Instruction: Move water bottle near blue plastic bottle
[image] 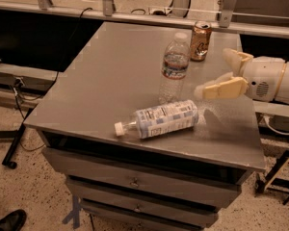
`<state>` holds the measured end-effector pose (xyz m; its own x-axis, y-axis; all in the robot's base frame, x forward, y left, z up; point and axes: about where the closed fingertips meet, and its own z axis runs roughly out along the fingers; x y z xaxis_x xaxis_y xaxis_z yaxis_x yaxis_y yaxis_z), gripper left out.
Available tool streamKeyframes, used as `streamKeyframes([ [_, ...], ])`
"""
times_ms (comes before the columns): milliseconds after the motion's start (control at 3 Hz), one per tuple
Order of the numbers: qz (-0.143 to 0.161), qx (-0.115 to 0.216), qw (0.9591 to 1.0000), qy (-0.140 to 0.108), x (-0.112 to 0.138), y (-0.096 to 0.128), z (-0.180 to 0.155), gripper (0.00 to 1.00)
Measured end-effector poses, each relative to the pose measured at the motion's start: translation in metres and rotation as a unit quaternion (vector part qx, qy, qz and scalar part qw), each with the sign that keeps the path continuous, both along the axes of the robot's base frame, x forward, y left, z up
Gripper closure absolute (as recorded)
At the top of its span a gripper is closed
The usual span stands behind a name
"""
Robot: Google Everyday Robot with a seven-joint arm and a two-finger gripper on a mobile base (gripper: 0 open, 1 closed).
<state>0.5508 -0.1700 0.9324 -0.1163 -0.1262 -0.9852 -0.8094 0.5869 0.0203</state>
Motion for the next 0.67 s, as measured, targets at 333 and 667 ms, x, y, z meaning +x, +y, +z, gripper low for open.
streamKeyframes([
  [333, 0.015, -0.022, 0.9994, -0.020, 0.004, -0.018, 0.016, 0.00],
  [667, 0.019, -0.026, 0.9990, -0.030, 0.006, -0.022, 0.027, 0.00],
])
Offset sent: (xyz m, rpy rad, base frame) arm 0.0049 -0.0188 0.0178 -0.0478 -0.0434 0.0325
